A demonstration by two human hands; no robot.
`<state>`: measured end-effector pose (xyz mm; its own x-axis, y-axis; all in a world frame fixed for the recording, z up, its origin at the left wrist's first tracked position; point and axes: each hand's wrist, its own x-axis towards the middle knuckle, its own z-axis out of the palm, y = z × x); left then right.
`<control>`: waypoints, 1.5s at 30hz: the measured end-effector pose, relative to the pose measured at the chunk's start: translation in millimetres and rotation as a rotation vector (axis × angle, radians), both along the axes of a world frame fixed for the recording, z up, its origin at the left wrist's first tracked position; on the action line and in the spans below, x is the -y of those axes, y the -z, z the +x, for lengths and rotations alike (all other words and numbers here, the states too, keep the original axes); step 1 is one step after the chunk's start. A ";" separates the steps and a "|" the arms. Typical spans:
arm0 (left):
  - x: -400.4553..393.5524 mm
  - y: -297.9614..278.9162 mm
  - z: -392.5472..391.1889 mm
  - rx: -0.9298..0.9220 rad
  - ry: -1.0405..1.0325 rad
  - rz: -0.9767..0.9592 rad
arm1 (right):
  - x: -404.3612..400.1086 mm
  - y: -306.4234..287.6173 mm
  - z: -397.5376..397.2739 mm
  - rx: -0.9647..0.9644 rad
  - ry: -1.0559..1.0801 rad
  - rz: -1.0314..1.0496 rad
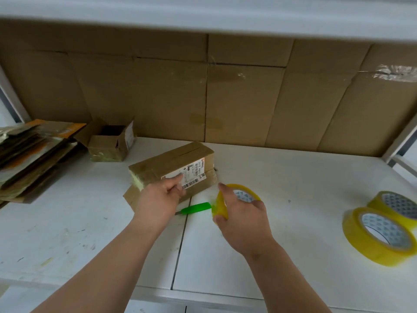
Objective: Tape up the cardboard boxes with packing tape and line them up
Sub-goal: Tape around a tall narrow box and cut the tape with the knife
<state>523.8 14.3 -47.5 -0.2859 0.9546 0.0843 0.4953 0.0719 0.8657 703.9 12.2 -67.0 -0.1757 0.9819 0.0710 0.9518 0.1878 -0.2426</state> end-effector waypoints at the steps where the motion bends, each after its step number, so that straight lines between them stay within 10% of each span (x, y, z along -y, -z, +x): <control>1: -1.2 -0.6 -0.5 -0.026 -0.011 -0.014 | -2.7 3.4 2.4 0.024 0.020 -0.017; 18: -18.1 2.0 -41.8 -0.281 -0.303 0.137 | -88.4 -14.4 -28.2 -0.280 0.065 -0.087; 30: -24.8 21.6 -83.5 0.165 -0.401 -0.070 | -135.2 -11.2 -60.5 -0.756 0.051 -0.103; 45: 13.6 18.1 -177.4 0.340 -0.603 0.208 | -54.3 -17.4 -107.5 -0.989 -0.212 -0.373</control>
<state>346.4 0.7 -65.5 -0.8003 0.5965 0.0600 0.1227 0.0649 0.9903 596.4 66.5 -49.6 -0.3735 0.9274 -0.0225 0.2591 0.0810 -0.9624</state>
